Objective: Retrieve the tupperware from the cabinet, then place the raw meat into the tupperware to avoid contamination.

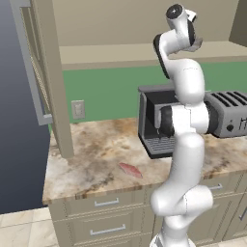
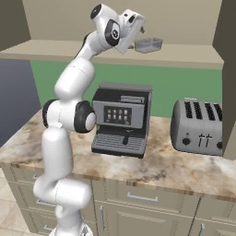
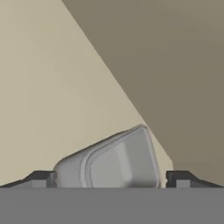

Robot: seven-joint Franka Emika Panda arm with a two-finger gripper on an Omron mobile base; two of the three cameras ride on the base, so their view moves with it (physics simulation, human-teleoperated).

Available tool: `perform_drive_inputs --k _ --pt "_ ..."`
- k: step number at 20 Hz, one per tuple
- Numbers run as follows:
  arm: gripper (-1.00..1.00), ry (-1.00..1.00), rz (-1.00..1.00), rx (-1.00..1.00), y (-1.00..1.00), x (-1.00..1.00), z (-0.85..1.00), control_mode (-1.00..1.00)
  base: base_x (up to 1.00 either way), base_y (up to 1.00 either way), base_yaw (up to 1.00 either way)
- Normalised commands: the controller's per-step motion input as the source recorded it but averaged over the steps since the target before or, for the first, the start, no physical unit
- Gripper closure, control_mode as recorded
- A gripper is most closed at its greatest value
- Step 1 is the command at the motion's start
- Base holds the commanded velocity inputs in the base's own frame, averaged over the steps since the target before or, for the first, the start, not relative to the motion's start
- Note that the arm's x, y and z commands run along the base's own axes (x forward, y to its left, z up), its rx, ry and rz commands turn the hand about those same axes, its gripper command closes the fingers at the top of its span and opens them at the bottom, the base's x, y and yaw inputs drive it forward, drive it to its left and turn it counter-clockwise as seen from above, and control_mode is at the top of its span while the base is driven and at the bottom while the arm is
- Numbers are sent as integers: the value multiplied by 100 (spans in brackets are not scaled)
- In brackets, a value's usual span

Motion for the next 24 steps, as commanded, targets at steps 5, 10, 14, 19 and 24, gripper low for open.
perform_drive_inputs --k 5,10,14,19,24 --pt "-100 1 0 3 -19 17 -25 -100 0 0 0" --pt "-100 -1 1 0 -9 26 -34 -100 0 0 0" --pt "-100 0 1 0 -6 21 -27 -100 0 0 0" --pt "-100 -6 0 0 5 0 -2 -100 0 0 0" --pt "-100 0 -13 0 16 -8 0 -100 0 0 0"
